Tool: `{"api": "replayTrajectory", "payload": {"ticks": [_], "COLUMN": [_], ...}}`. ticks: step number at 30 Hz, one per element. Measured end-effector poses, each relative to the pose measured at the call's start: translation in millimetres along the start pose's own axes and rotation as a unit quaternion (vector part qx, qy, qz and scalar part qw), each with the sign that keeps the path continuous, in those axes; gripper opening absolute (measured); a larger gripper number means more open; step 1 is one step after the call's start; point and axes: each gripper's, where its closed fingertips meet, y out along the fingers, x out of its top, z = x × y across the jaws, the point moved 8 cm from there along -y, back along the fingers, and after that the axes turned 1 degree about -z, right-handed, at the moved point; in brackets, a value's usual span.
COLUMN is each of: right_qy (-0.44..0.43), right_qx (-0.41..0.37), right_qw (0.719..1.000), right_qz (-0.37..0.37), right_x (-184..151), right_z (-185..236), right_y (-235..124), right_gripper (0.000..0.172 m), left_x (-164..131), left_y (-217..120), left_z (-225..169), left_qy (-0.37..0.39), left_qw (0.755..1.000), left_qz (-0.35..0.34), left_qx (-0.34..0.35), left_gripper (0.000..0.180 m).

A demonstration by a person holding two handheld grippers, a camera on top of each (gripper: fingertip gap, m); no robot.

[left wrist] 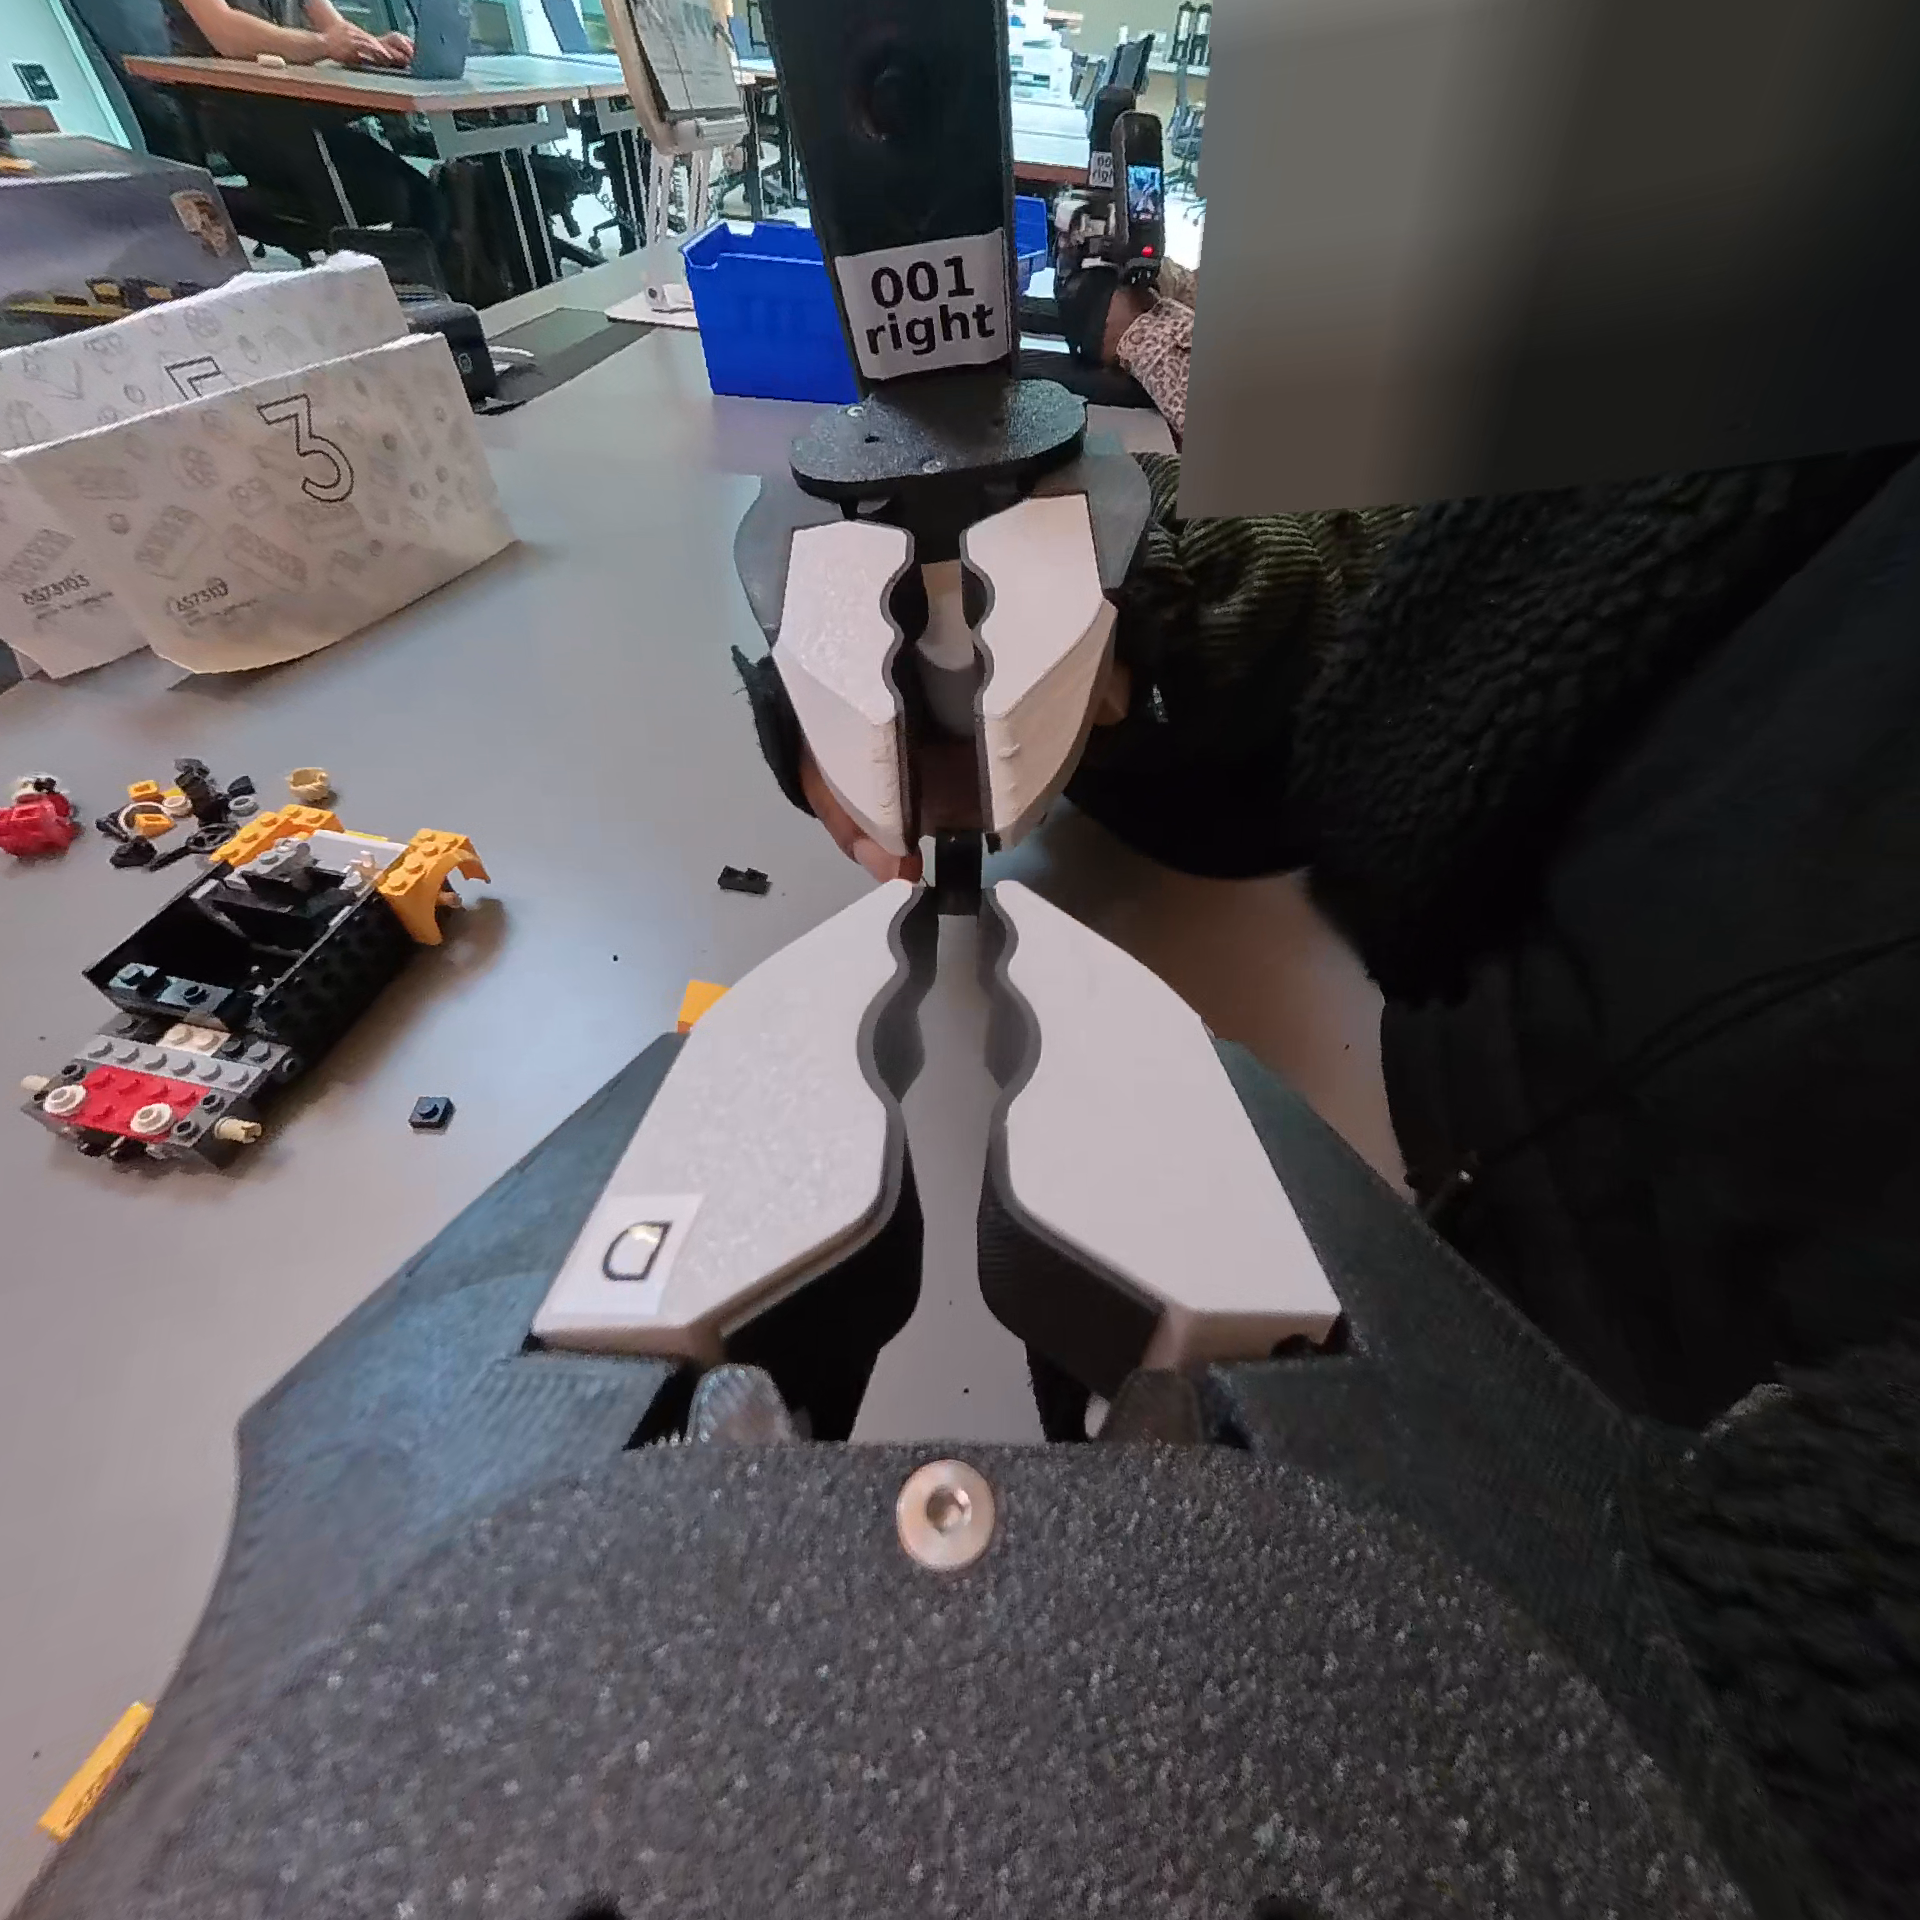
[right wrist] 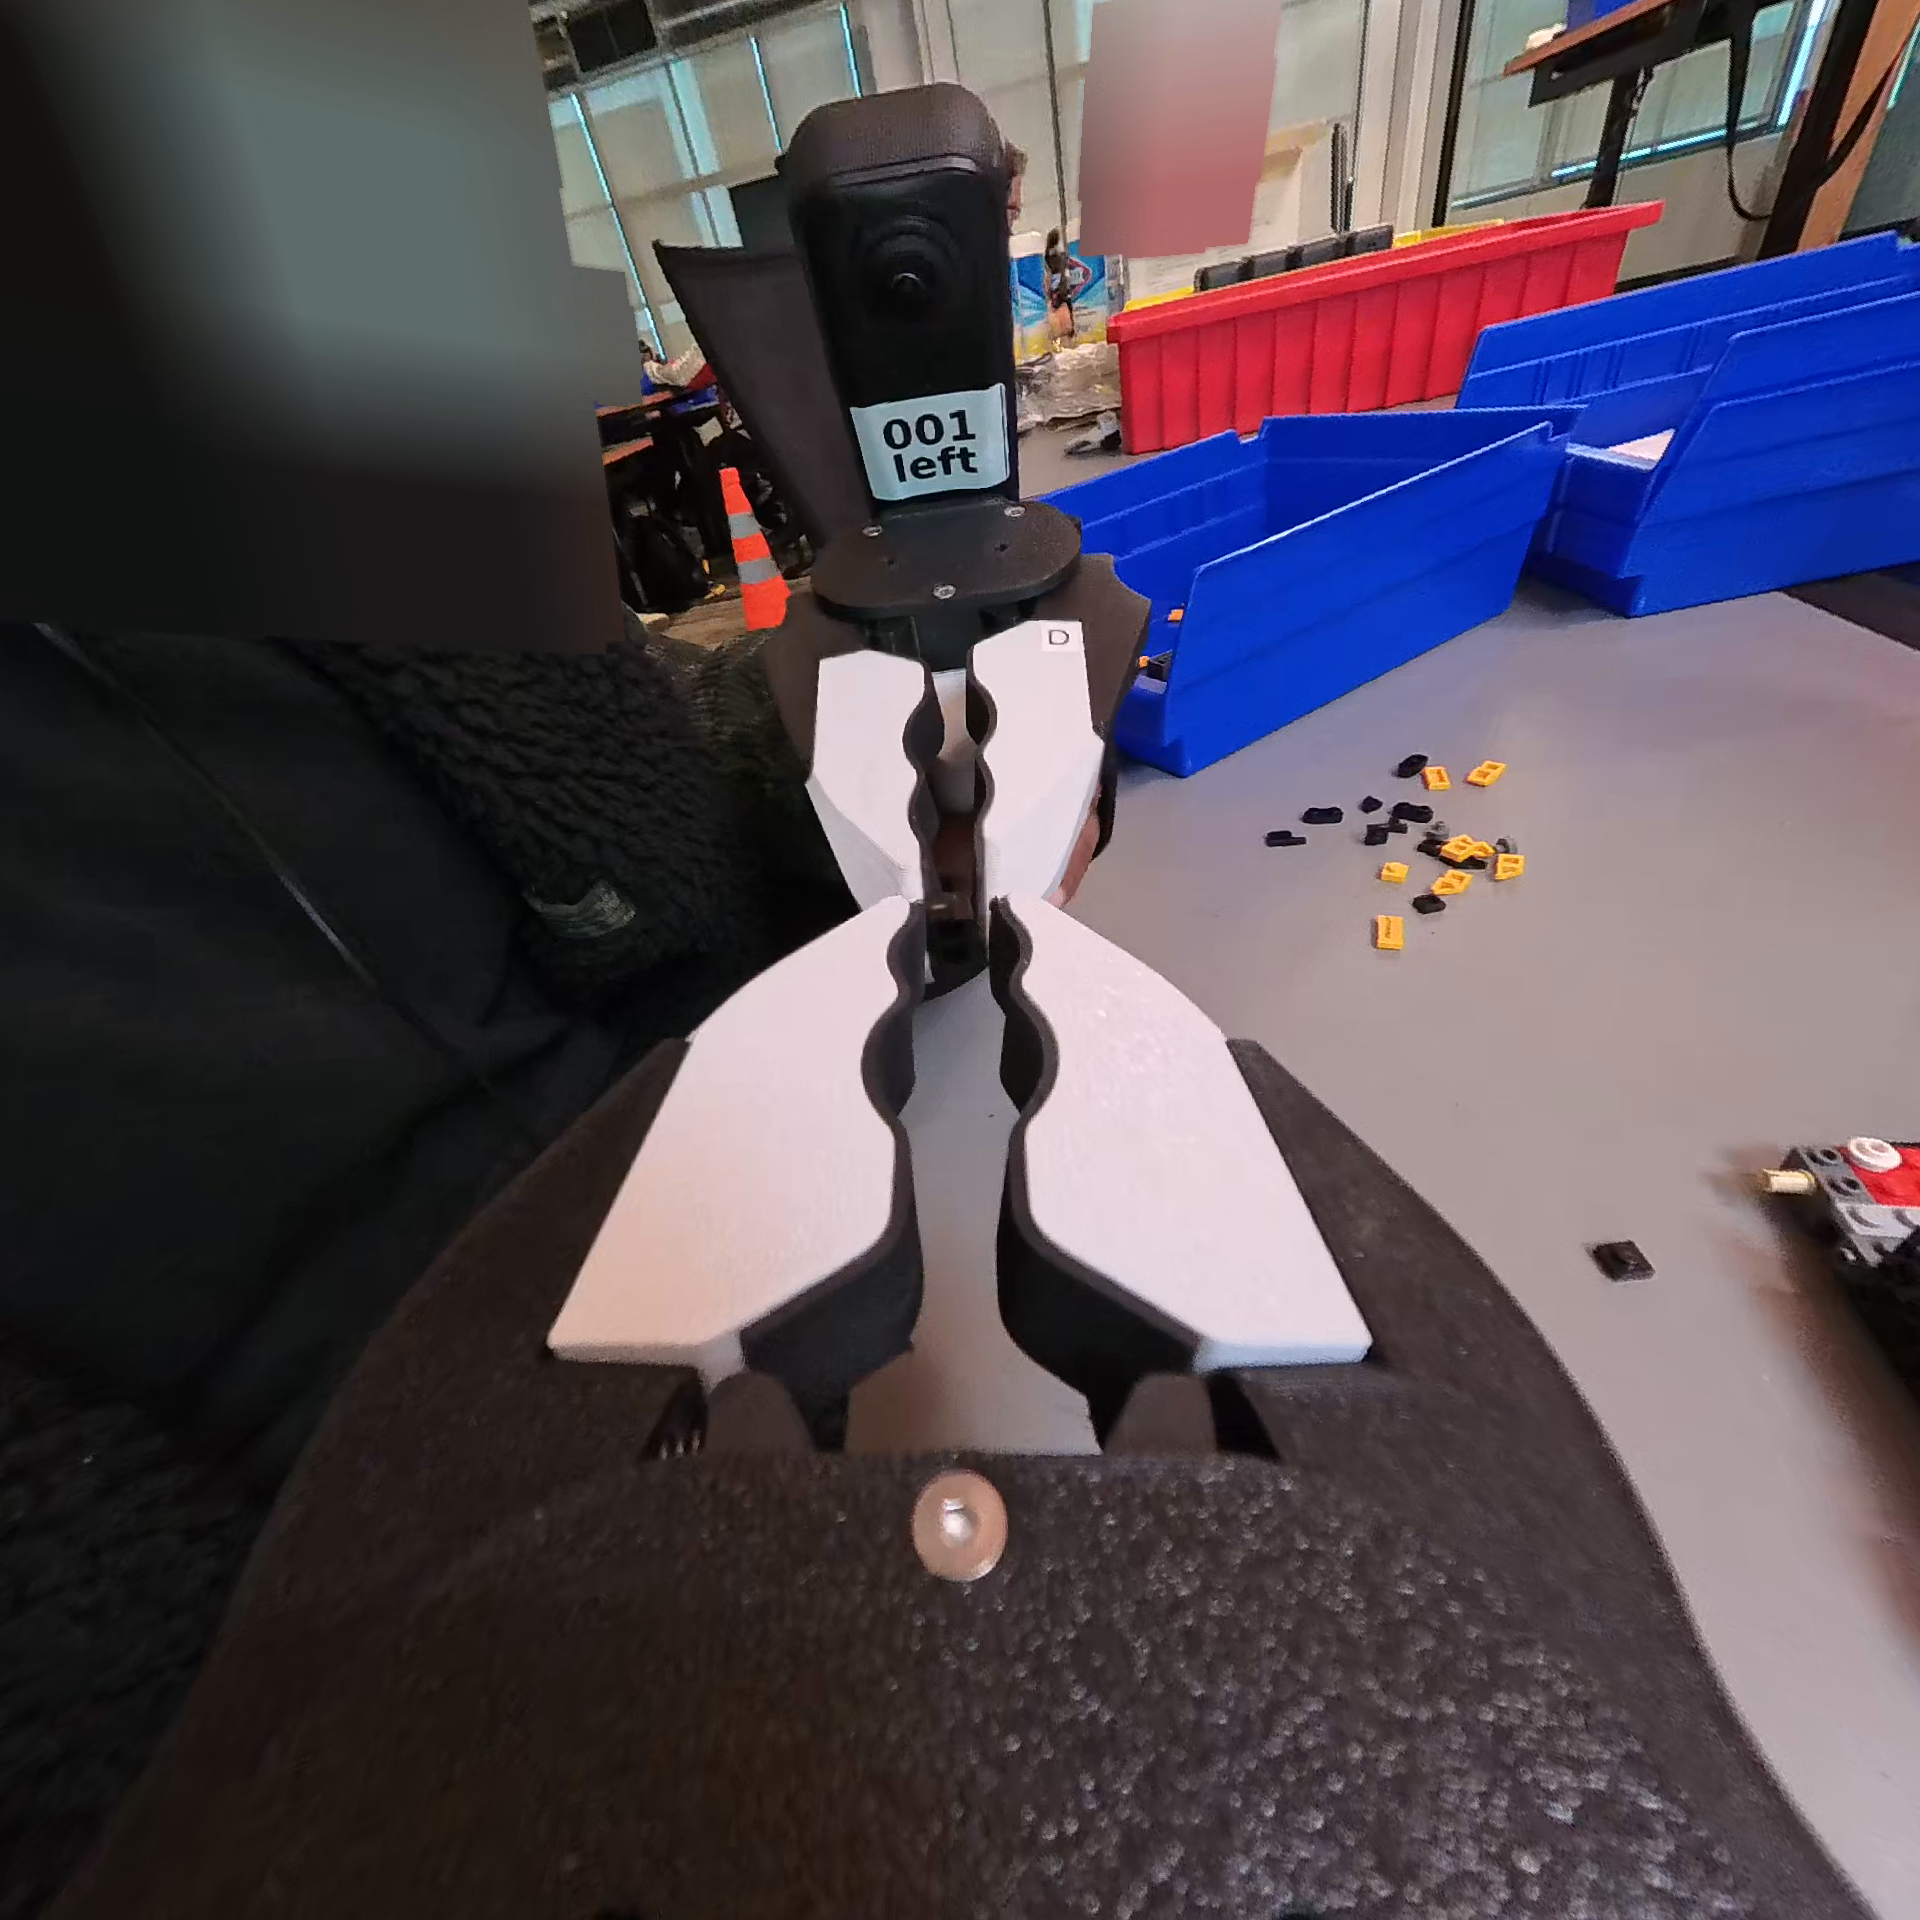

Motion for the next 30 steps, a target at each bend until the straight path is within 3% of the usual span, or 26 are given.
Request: {"api": "replayTrajectory", "payload": {"ticks": [6, 15, 20, 23, 27, 30], "right_qy": [-0.018, 0.024, -0.084, -0.165, -0.252, -0.263], "right_qx": [-0.012, -0.017, -0.035, -0.043, -0.069, -0.081], "right_qw": [1.000, 0.999, 0.996, 0.983, 0.960, 0.957], "right_qz": [0.010, -0.013, 0.021, 0.063, 0.098, 0.093], "right_x": [0, 3, 3, 2, 4, 5], "right_z": [2, 0, 7, 12, 17, 18], "right_y": [2, 3, 3, 3, 4, 4], "right_gripper": [0.008, 0.008, 0.007, 0.007, 0.005, 0.001], "left_x": [0, 3, -2, -8, -16, -16], "left_y": [1, -1, 1, 4, 7, 10], "left_z": [0, 2, 6, 8, 13, 12], "left_qy": [-0.001, -0.051, -0.145, -0.218, -0.339, -0.355], "left_qw": [1.000, 0.998, 0.987, 0.969, 0.923, 0.913], "left_qz": [0.000, -0.033, -0.030, -0.017, -0.039, -0.050], "left_qx": [0.004, -0.001, -0.069, -0.115, -0.179, -0.194], "left_gripper": [0.008, 0.008, 0.008, 0.008, 0.008, 0.008]}}
